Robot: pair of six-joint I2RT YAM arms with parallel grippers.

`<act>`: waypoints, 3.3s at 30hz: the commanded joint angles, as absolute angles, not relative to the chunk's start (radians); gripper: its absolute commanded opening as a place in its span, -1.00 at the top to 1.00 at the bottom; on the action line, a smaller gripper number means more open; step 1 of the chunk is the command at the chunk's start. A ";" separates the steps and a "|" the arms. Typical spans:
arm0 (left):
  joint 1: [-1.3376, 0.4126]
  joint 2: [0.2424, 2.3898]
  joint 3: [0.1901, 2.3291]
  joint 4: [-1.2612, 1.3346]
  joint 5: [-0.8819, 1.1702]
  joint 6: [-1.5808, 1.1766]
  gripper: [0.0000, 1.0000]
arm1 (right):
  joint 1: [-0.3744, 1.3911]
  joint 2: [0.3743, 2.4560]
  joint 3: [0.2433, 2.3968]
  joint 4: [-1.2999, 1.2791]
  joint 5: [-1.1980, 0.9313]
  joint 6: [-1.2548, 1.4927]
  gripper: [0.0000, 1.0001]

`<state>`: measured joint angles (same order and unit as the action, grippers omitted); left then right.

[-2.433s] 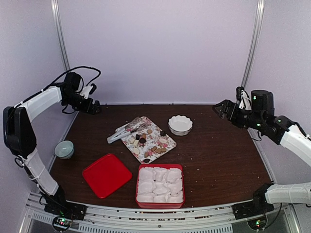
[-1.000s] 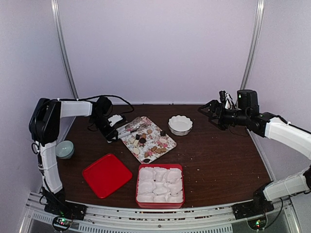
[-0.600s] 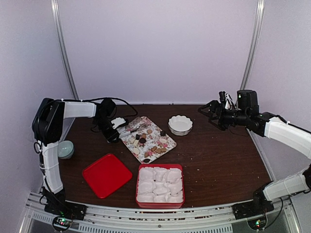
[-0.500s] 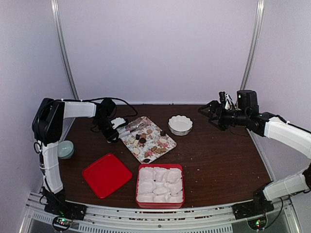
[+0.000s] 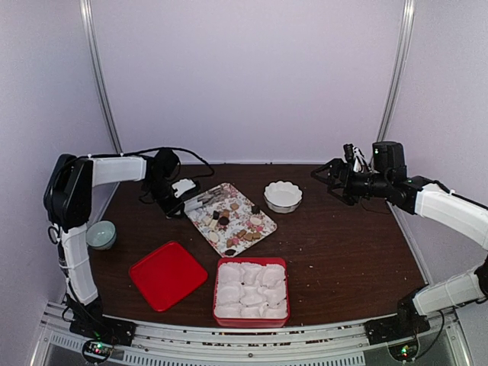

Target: Pack the chocolate

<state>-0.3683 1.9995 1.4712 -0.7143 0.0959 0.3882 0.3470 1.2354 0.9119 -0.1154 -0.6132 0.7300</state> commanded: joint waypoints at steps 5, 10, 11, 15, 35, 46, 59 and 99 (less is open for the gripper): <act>-0.367 1.817 1.554 -0.721 0.231 0.307 0.74 | 0.341 1.245 0.962 -0.096 -0.604 0.733 -0.99; -0.391 1.741 1.591 -0.684 0.252 0.220 0.76 | 0.353 1.282 0.984 0.022 -0.516 0.889 -0.99; -0.405 1.730 1.601 -0.679 0.253 0.205 0.76 | 0.360 1.296 0.997 0.046 -0.491 0.928 -0.99; -0.487 1.716 1.677 -0.672 0.228 0.151 0.77 | 0.422 1.368 1.100 0.045 -0.387 1.020 -1.00; -0.782 1.753 1.778 -0.543 0.151 -0.084 0.78 | 0.624 1.521 1.253 0.096 -0.144 1.151 -0.90; -0.831 1.775 1.820 -0.578 0.124 -0.057 0.78 | 0.626 1.546 1.243 0.139 -0.130 1.184 -0.48; -0.841 1.750 1.796 -0.598 0.150 0.014 0.78 | 0.627 1.574 1.213 0.214 -0.181 1.228 -0.33; -0.842 1.703 1.726 -0.590 0.188 0.085 0.71 | 0.562 1.509 1.079 0.390 -0.110 1.327 -0.08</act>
